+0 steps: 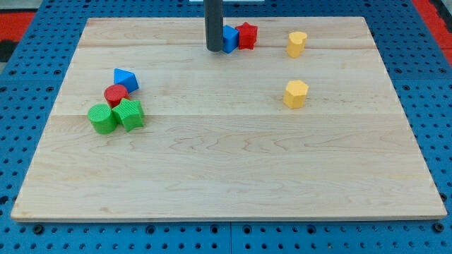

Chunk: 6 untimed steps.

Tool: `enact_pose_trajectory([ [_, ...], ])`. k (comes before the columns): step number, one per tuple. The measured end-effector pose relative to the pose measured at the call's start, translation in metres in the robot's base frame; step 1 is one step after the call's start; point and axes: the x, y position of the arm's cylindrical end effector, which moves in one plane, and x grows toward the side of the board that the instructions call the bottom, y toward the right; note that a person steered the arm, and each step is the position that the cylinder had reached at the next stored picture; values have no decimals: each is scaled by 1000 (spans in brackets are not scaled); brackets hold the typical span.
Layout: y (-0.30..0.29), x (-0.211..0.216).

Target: Push the red star a bit up

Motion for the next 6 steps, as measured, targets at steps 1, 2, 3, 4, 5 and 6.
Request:
enact_pose_trajectory([
  [1,30,-7],
  [2,71,-9],
  [3,74,-3],
  [4,88,30],
  [5,93,20],
  [6,111,-27],
])
